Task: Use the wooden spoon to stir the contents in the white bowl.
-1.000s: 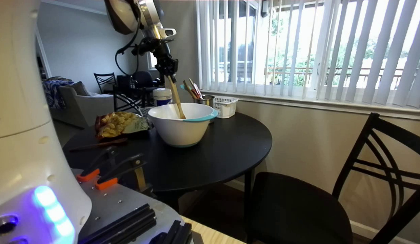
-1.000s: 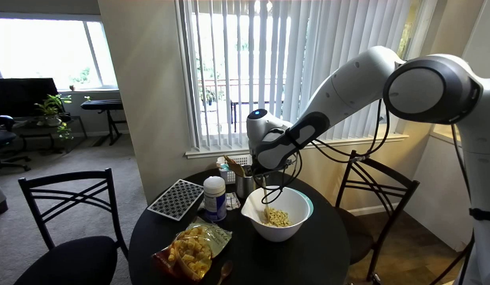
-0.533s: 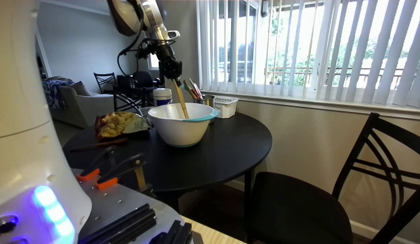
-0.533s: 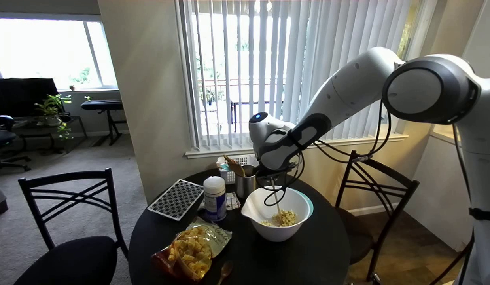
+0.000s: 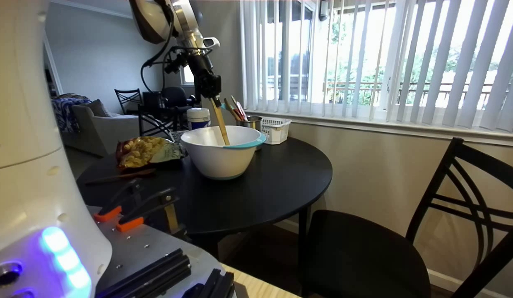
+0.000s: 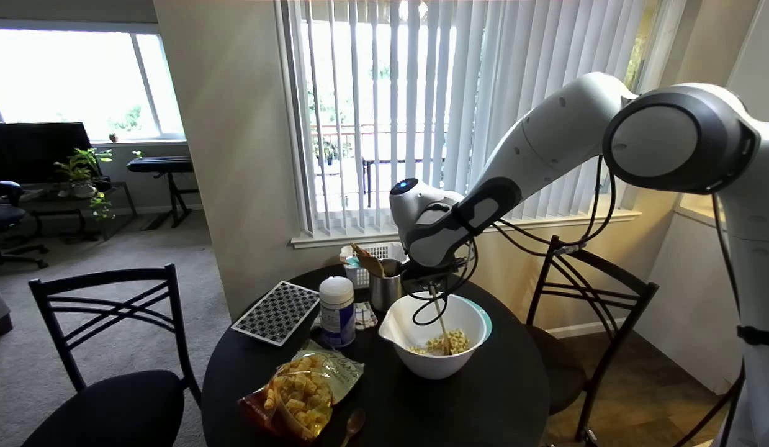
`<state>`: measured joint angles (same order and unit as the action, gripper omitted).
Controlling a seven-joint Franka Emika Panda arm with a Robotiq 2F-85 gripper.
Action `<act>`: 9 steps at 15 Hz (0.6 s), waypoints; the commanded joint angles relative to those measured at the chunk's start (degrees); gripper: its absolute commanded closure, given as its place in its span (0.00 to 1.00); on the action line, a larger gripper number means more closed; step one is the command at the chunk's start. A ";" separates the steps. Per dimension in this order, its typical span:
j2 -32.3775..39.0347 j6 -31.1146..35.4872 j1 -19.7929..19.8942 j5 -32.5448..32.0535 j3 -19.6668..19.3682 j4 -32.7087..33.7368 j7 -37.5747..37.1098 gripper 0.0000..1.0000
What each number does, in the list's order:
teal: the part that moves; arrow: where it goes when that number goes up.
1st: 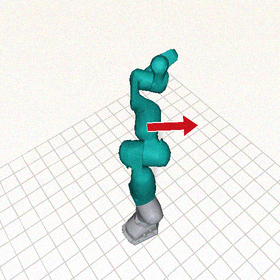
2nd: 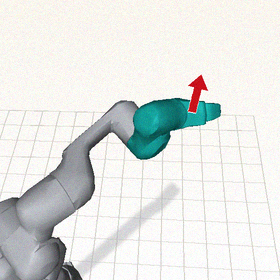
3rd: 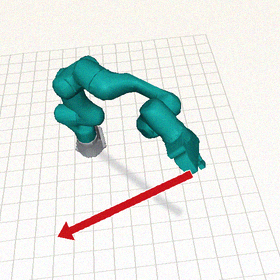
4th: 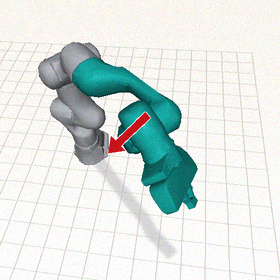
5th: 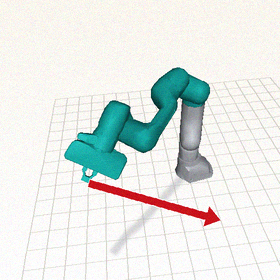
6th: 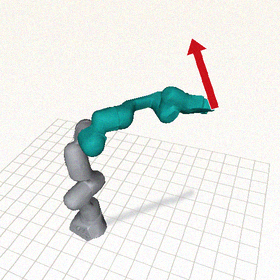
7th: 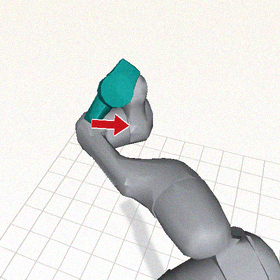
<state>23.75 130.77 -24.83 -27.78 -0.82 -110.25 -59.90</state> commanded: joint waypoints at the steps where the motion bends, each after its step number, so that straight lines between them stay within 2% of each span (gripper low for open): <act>1: -2.46 0.43 1.75 1.65 2.48 -4.42 0.96 0.97; 6: -3.00 3.40 3.83 5.56 5.55 -5.82 4.50 0.97; 9: -2.50 2.00 4.68 9.55 6.96 -4.53 6.83 0.97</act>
<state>21.18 130.89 -22.20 -23.78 3.58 -113.16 -56.47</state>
